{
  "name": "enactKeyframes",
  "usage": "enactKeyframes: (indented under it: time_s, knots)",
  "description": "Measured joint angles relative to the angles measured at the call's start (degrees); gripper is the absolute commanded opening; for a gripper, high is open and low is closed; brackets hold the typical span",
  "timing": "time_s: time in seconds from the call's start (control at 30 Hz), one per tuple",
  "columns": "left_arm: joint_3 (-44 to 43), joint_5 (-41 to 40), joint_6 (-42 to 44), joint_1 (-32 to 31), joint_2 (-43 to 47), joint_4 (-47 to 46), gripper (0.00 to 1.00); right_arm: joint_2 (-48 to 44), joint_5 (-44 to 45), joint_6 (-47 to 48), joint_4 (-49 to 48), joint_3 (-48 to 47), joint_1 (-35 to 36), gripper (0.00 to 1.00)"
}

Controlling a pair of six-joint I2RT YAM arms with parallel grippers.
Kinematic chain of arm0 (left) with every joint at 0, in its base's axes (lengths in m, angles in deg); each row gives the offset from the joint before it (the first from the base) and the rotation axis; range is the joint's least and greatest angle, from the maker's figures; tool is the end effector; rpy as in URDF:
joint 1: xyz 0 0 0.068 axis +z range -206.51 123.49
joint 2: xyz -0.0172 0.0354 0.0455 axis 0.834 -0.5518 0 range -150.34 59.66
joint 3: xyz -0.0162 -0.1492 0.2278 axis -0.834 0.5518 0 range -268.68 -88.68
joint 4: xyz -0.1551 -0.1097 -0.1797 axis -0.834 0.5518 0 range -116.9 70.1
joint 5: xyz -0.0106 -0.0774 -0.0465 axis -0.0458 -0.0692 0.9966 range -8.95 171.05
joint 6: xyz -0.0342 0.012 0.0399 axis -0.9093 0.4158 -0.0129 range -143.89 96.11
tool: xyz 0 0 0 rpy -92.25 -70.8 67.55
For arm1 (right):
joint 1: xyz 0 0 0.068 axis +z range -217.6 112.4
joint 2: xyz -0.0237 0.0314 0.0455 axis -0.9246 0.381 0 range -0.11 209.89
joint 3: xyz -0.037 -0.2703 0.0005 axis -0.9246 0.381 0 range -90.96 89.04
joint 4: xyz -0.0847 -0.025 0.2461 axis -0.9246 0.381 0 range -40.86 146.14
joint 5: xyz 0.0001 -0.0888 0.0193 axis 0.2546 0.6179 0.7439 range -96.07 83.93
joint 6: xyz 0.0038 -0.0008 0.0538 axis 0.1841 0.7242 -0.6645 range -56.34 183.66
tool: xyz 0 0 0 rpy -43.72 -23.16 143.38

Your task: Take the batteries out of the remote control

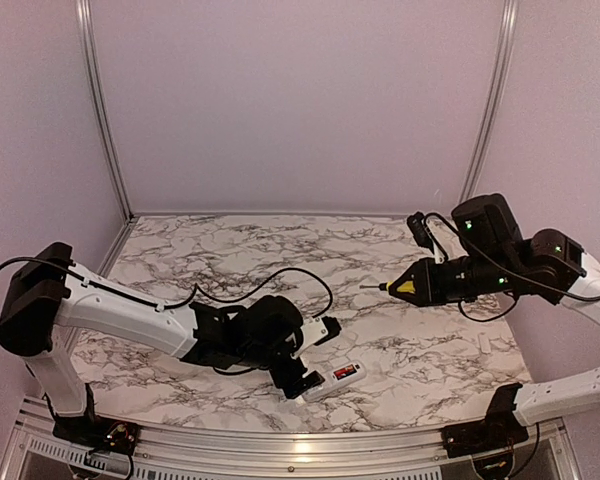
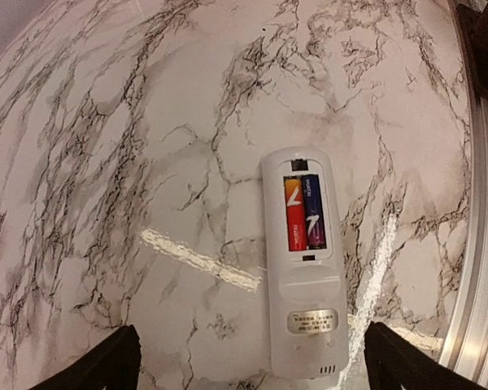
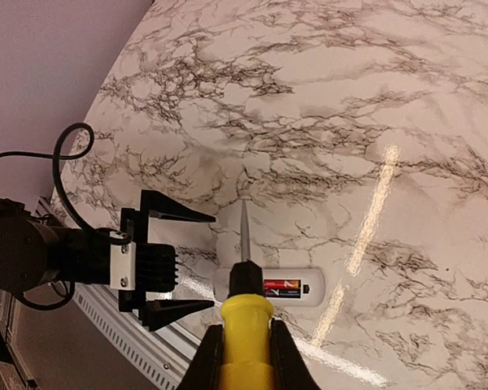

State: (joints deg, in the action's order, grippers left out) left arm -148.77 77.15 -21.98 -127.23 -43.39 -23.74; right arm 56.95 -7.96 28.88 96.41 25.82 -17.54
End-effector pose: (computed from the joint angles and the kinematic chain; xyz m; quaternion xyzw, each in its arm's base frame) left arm 0.1264 -0.3539 0.1687 0.5388 0.7545 -0.1849 0.3259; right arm 0.1251 0.1511 0.3489 -0.1278 0.9013 0.2902 0.2953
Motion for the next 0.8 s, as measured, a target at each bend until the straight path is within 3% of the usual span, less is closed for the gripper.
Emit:
enactKeyframes:
  time_s: [0.4, 0.6, 0.8]
  knots:
    - [3.82, -10.05, -3.61, -0.09, 12.55, -4.02, 0.99, 0.20, 4.07, -2.12, -1.84, -0.70, -0.07, 0.00]
    - [12.59, -17.84, -6.67, -0.09, 19.17, -10.29, 0.99, -2.56, 5.35, -4.11, -2.69, -0.04, -0.09, 0.00]
    - [14.95, -17.55, -7.74, 0.68, 20.00, -13.84, 0.99, -4.44, 6.21, -5.97, -2.95, 1.70, -0.11, 0.00]
